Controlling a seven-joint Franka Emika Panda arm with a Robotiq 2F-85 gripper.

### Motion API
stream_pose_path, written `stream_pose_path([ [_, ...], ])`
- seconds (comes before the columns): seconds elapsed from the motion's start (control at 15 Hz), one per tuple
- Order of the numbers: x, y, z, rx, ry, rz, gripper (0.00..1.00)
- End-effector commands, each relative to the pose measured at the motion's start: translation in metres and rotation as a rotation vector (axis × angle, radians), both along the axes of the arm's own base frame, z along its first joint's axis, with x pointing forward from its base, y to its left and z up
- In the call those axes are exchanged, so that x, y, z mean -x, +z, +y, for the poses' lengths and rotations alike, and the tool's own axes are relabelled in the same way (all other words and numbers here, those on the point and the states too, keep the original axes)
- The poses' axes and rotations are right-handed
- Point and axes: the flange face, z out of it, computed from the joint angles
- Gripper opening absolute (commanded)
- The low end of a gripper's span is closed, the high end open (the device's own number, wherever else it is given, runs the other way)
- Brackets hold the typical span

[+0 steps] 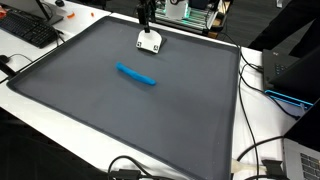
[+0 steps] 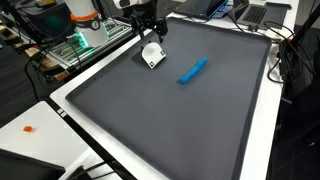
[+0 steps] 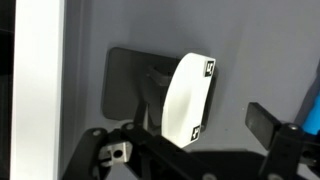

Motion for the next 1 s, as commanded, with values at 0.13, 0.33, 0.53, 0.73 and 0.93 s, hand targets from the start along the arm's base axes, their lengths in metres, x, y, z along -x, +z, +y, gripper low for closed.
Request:
stream_pose_path([
  [0.13,0.012,-0.011,0.002,-0.045,-0.084,0.010,1.00],
  [0.33,0.013,-0.015,0.003,-0.021,-0.067,-0.027,1.00],
  [0.53,0.015,-0.021,0.006,-0.002,-0.054,-0.053,1.00],
  [0.73,0.017,-0.027,0.008,0.013,-0.044,-0.064,1.00],
  [0.93,0.017,-0.032,0.008,0.022,-0.045,-0.067,1.00],
])
